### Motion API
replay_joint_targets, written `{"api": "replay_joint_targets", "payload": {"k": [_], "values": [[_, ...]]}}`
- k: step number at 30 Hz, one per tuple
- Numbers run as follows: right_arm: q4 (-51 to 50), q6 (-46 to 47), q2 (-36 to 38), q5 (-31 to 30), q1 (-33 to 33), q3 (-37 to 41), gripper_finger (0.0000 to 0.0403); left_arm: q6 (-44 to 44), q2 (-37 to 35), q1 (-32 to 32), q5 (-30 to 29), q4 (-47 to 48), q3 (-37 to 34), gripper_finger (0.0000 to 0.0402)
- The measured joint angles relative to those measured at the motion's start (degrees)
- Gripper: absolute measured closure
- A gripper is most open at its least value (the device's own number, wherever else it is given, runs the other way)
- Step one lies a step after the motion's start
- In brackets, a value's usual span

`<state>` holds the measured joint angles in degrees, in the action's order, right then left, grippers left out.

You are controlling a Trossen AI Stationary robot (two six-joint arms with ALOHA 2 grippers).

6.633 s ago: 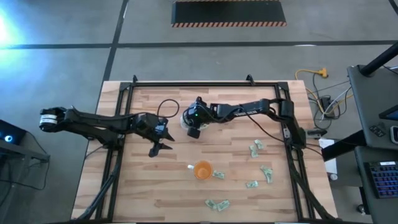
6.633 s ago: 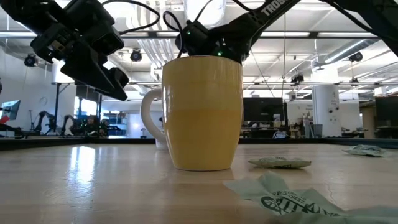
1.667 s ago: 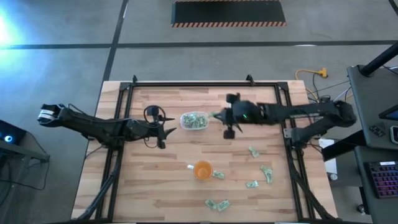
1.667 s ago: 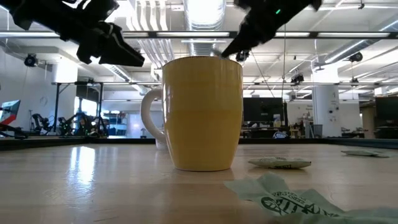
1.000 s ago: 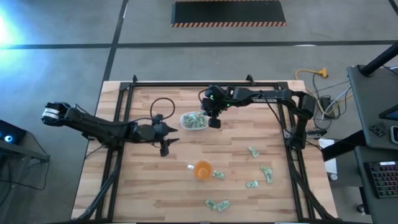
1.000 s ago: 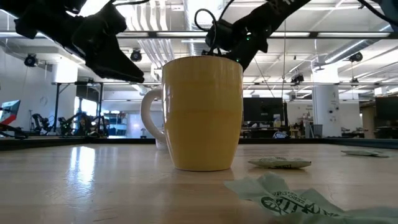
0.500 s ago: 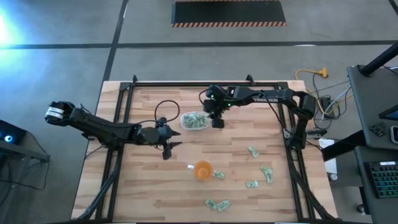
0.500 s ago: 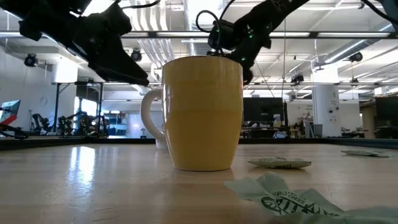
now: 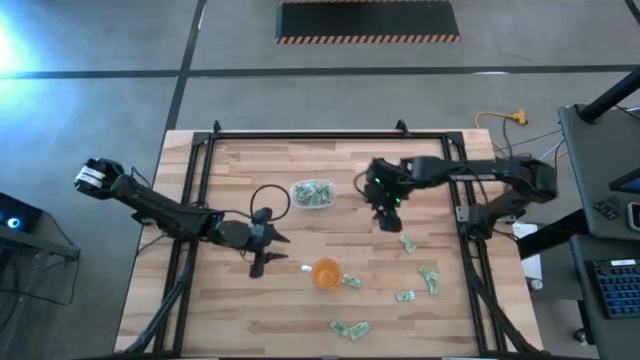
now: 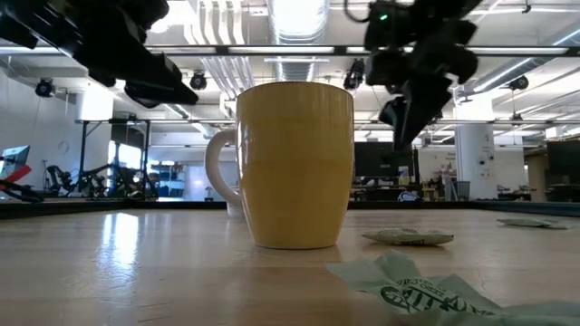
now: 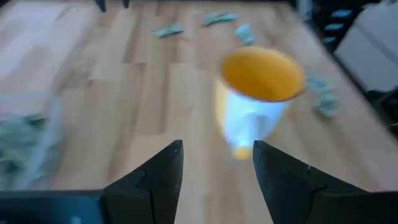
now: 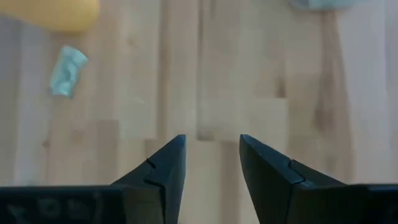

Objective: Pick and place Stevia / Truvia into bins
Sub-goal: Put the stevia packet into the transparent bin

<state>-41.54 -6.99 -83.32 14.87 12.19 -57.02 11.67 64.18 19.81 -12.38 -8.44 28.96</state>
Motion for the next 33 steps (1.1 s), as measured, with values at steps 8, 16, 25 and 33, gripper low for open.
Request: {"api": "replay_joint_targets", "payload": {"k": [8,16,25,33], "values": [[17.33,9.77,13.50,-4.04,-3.62,17.60,0.0278,10.41,8.74,7.42,3.36,-16.24,-0.38,0.0223],[27.66,13.98,21.80,-4.85,-4.47,28.51,0.0290,11.25,26.60,15.20,1.69,-25.16,8.80,0.0224],[28.46,13.69,24.09,-4.83,-4.48,30.81,0.0293,4.47,41.39,17.37,-4.33,-10.85,29.04,0.0248],[28.46,12.33,23.97,-4.47,-4.49,31.53,0.0301,4.45,49.35,17.38,-4.44,12.35,48.93,0.0272]]}}
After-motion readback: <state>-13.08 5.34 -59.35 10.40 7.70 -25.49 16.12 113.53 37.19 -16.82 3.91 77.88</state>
